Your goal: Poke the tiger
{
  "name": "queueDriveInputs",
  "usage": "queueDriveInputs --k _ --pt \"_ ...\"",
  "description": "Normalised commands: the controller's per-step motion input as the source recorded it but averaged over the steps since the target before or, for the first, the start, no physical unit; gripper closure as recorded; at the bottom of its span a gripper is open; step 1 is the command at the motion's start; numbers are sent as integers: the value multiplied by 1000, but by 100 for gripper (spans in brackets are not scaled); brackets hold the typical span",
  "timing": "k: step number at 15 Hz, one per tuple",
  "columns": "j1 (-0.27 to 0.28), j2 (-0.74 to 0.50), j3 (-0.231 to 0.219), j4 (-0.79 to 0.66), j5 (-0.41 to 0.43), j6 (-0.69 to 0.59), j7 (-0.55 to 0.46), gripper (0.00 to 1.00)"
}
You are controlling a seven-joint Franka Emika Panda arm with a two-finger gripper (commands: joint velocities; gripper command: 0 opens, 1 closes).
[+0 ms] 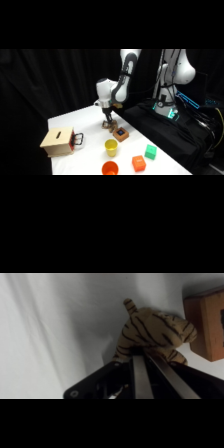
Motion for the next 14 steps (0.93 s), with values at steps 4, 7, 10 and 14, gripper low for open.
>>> queueDriveInputs --k 4,7,10,14 --pt "109 -551 -100 -189 -140 -380 28 93" --pt "142 -482 -107 -103 -160 -349 83 93" --pt "131 -442 -102 -41 -150 -346 97 67" --pt "116 -394 -86 -9 -101 -320 94 47"
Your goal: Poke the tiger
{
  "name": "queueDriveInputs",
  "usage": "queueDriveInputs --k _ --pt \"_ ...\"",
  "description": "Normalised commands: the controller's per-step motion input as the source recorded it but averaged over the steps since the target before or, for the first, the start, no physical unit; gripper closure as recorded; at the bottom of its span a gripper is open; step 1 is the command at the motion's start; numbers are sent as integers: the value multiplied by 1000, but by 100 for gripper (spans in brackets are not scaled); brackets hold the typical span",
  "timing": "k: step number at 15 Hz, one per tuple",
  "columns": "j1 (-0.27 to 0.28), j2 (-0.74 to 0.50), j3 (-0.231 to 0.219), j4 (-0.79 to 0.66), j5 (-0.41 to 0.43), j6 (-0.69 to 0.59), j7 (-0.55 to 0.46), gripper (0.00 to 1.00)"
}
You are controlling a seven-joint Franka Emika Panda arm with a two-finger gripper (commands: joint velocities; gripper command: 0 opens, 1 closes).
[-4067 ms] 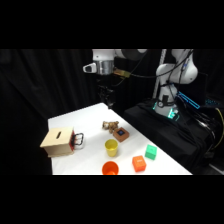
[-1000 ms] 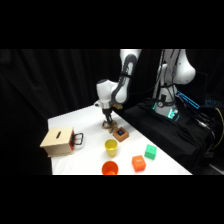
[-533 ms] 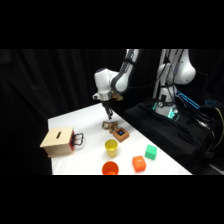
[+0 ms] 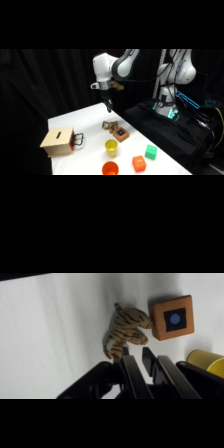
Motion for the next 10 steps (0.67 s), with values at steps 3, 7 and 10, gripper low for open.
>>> queueDriveInputs --k 3,7,10 --pt "121 -360 -71 -11 -103 -271 106 24" --pt "121 -303 -54 -1 -91 -231 108 0" --pt "115 -222 -32 26 -87 -180 161 0"
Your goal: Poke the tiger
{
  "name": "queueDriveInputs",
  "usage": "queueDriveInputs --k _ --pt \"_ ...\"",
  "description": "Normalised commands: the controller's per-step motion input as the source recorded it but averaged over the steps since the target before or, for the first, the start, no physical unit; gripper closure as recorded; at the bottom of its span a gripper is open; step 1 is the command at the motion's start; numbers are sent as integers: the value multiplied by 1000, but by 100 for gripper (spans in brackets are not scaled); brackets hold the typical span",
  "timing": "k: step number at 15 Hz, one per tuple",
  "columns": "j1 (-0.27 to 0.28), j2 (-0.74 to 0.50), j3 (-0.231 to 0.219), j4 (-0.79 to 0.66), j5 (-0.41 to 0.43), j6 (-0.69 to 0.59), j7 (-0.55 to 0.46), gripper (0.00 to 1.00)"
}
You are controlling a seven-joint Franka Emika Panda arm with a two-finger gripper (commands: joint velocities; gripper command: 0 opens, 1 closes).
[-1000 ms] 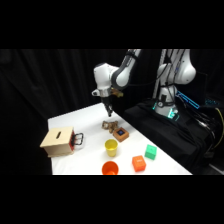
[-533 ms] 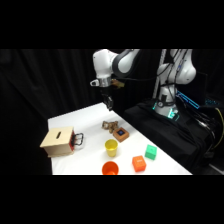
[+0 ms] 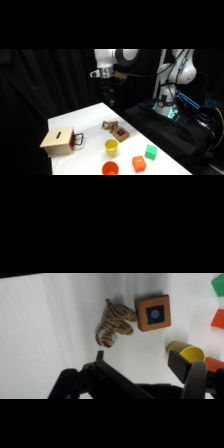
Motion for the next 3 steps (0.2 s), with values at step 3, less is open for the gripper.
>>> queueDriveInputs --k 3 --pt "109 -192 20 6 -158 -130 295 0"
